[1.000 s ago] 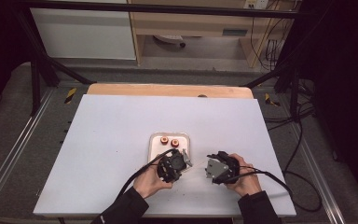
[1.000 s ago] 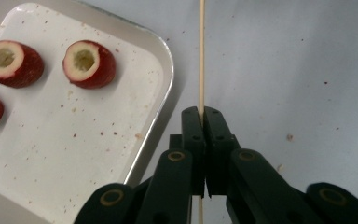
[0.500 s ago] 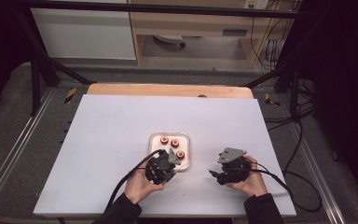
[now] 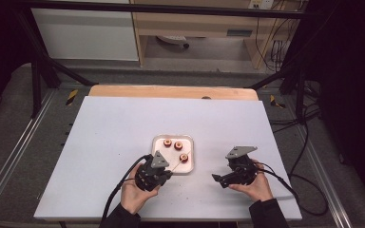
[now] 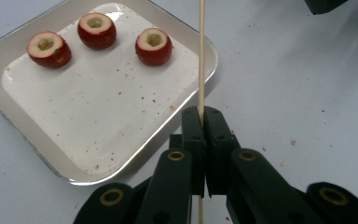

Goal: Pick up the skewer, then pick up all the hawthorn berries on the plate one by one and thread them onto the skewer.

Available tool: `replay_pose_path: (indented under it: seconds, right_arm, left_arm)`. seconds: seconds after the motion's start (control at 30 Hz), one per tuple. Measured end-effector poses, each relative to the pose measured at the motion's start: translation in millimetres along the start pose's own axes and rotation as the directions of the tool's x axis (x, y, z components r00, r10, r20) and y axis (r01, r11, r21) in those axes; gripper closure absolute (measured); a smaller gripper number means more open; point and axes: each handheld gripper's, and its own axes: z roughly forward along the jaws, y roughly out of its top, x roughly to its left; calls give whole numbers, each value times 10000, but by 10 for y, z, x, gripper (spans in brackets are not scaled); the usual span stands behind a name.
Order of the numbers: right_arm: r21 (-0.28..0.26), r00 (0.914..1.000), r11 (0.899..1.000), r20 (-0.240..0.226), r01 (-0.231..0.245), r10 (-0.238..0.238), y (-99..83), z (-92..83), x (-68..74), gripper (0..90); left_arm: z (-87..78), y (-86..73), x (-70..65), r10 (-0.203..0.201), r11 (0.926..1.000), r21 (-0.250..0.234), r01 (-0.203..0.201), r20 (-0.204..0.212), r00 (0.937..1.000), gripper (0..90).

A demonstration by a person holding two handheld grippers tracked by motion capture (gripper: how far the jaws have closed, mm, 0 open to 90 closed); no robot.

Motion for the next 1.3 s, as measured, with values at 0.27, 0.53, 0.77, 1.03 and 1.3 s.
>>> replay_pose_path:
  seconds: [0.27,0.53,0.77,1.03,1.3]
  right_arm:
    - [83,9979,9981,-194,-613,615,98,-16,-6,39]
    - [-21,9953,9963,-455,-856,855,295,44,45,34]
    - [316,9986,9995,-522,42,-25,482,130,130,33]
    - [1006,9882,9851,-785,1393,-1317,722,310,246,41]
    - [1322,9618,9580,-1384,2544,-2363,941,491,299,73]
  left_arm:
    - [-6,-160,34,-545,9962,-671,549,82,9985,884]
    - [-62,-250,40,-751,9893,-1242,768,186,9970,884]
    - [-97,-332,61,-858,9861,-1414,876,184,9961,884]
    - [-123,-418,97,-1015,9823,-1559,1038,230,9946,884]
    - [-133,-475,138,-1085,9816,-1566,1094,140,9940,884]
